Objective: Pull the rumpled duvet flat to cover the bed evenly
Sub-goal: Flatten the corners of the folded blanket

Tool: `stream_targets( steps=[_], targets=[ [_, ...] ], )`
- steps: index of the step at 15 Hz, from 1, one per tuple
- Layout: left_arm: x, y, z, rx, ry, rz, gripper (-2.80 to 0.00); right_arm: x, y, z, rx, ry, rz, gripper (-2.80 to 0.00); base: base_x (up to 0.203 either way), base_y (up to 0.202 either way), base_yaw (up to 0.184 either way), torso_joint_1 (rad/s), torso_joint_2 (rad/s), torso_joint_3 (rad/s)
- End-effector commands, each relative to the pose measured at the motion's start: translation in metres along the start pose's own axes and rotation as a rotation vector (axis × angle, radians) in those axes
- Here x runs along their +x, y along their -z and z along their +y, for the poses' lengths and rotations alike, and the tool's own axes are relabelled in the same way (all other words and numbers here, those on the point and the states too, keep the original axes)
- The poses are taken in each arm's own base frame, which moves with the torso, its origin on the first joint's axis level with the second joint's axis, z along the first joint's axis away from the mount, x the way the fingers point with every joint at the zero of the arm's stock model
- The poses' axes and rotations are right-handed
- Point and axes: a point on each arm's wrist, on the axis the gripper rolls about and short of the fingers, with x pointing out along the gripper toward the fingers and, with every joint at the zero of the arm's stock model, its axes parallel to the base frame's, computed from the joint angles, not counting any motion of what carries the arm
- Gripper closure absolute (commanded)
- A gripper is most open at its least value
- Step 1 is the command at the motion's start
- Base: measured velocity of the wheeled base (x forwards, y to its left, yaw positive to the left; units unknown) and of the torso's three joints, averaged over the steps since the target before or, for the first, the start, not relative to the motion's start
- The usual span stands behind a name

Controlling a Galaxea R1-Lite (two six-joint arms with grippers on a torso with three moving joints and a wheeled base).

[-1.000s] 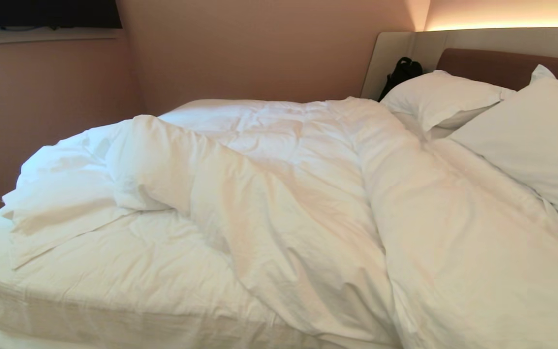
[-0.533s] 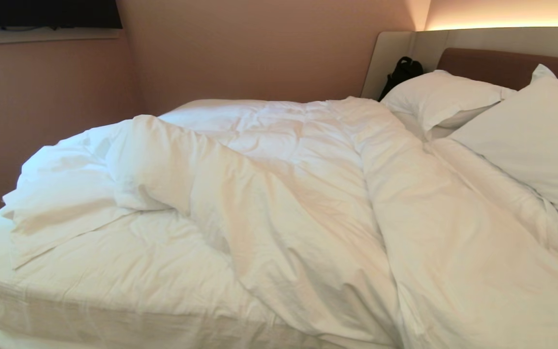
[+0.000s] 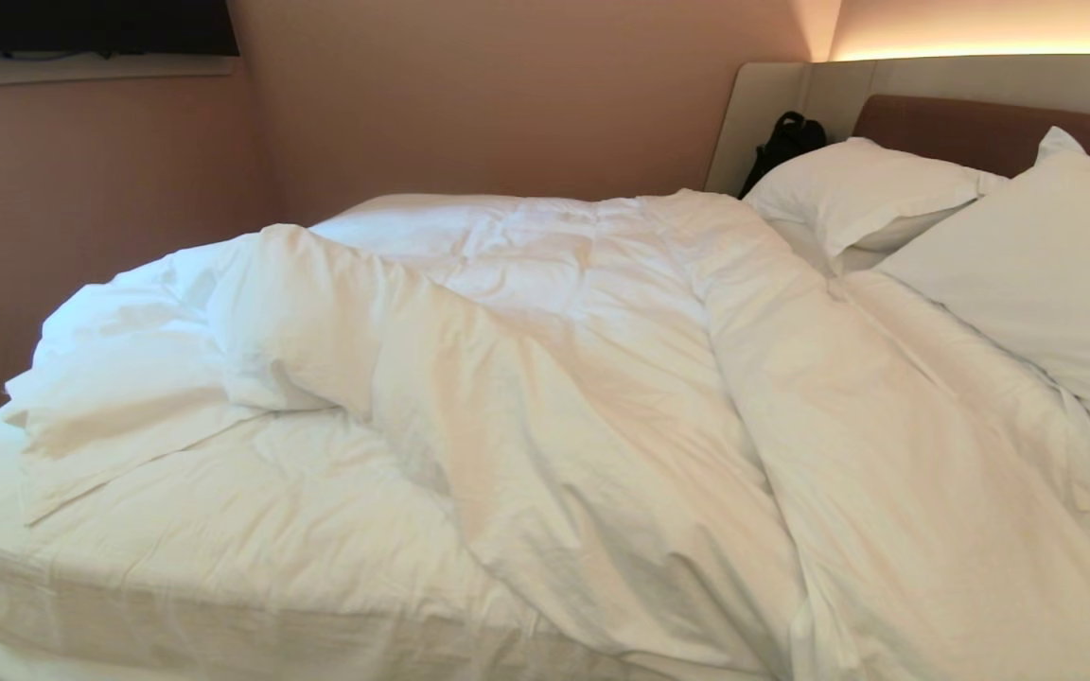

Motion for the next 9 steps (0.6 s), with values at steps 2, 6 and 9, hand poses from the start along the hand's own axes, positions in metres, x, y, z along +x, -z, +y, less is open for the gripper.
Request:
stream_targets(
  steps=[2,6,9],
  targets=[
    [0.0,0.0,0.0,0.0,-0.001,0.001,0.0,0.006,-0.032,0.042,0.138,-0.189,-0.108,-2.8,0.0,0.0,0.0,0.0,0.0,0.0],
    [0.0,0.0,0.0,-0.001,-0.001,0.001,0.0,0.031,-0.052,0.071,0.24,0.01,-0.126,-2.8,0.0,0.0,0.0,0.0,0.0,0.0],
    [0.0,0.0,0.0,0.014,0.0,0.002,0.0,0.049,-0.046,0.09,0.287,0.252,-0.113,-2.8,0.0,0.0,0.0,0.0,0.0,0.0]
  ],
)
